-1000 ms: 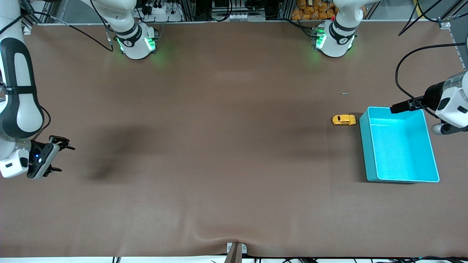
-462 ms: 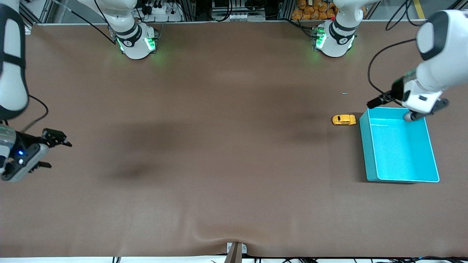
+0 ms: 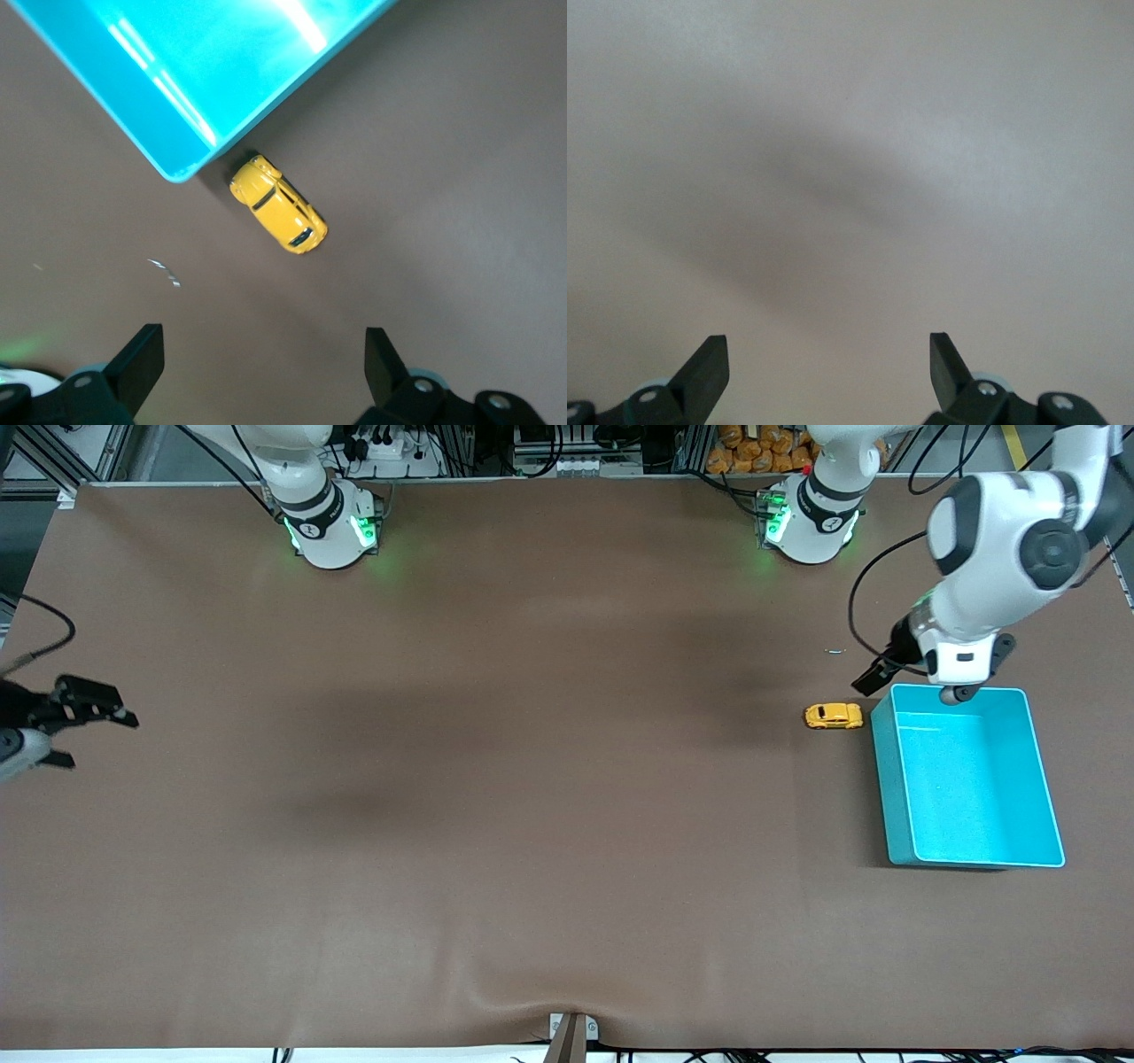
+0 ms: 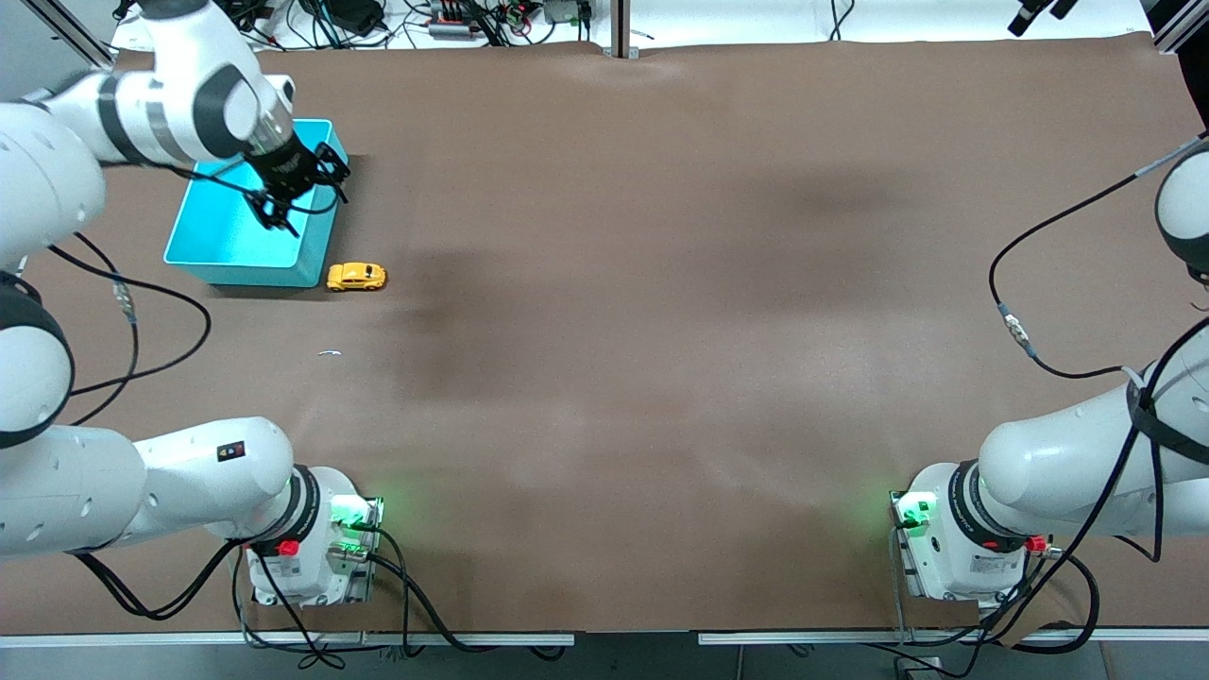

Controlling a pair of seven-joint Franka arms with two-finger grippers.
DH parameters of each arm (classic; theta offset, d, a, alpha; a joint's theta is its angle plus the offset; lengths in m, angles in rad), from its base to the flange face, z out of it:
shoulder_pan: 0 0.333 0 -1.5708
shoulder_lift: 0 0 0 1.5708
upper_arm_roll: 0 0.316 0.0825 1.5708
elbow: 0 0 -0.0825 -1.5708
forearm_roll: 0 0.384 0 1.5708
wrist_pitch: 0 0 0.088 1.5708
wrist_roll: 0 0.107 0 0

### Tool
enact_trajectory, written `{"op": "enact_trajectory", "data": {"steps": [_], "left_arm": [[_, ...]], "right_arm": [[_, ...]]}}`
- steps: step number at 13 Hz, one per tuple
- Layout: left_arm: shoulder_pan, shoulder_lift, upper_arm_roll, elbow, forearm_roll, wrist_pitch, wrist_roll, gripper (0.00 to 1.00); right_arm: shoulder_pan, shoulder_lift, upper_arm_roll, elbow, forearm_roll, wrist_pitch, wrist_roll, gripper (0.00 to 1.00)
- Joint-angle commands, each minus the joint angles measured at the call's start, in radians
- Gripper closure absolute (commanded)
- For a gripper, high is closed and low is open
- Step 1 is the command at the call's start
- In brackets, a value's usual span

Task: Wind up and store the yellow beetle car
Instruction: 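Reach the left gripper to the car while the right gripper withdraws, then close the left gripper on the yellow car beside the bin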

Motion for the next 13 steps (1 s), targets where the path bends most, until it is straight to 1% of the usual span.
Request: {"op": "enact_trajectory", "data": {"steps": [1,3,5,7,10,12,13], "left_arm": [[0.008,-0.006,-0.016,-0.104,-0.016,0.156,-0.182,0.00],[0.010,0.034,-0.016,-0.157,-0.016,0.286,-0.302,0.00],[0.039,0.091,-0.016,-0.194,-0.013,0.417,-0.354,0.00],[0.076,0.163,-0.016,-0.202,-0.013,0.510,-0.357,0.00],[0.085,0.275,-0.013,-0.199,-0.011,0.632,-0.357,0.00],[0.085,0.325,-0.012,-0.196,-0.011,0.682,-0.357,0.00],[0.085,0.335,-0.013,-0.196,-0.011,0.696,-0.357,0.00]], "right_arm": [[0.011,-0.051,-0.012,-0.009,-0.022,-0.060,0.163,0.00],[0.005,-0.094,-0.012,-0.017,-0.021,-0.057,0.307,0.00],[0.010,-0.126,-0.011,-0.026,-0.019,-0.045,0.393,0.00],[0.011,-0.188,-0.011,-0.108,-0.019,-0.002,0.406,0.00],[0.013,-0.280,-0.008,-0.249,-0.021,0.093,0.463,0.00],[0.014,-0.310,-0.006,-0.293,-0.021,0.121,0.472,0.00],[0.014,-0.323,-0.006,-0.312,-0.021,0.133,0.472,0.00]]}}
